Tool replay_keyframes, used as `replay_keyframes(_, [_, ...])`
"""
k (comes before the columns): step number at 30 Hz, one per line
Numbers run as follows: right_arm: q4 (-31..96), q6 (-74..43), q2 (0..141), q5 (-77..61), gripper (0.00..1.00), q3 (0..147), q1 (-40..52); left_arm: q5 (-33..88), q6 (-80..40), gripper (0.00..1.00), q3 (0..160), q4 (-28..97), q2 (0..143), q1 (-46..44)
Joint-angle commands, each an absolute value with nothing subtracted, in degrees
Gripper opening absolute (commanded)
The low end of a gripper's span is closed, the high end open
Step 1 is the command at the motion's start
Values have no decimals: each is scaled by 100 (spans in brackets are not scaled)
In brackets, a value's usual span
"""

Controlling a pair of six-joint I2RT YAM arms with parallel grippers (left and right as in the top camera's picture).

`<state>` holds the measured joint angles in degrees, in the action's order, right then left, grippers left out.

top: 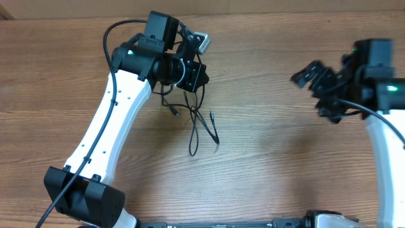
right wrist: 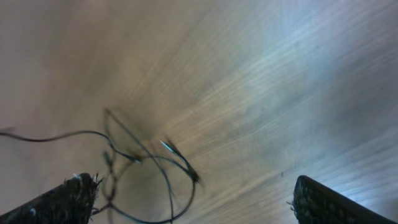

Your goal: Untangle cables

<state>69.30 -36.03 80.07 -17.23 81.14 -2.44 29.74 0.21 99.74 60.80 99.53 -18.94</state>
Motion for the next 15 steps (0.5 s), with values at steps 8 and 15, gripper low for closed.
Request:
replay_keyframes(8, [5548,-4287,8055,-1741,100,6340,1175,2895,176,4,10044,6427,9439,-1175])
replay_keyframes(15, [5081,-4921,8058,-1100,80,5959,1850,2685,178,4,10044,6838,9085,-1024])
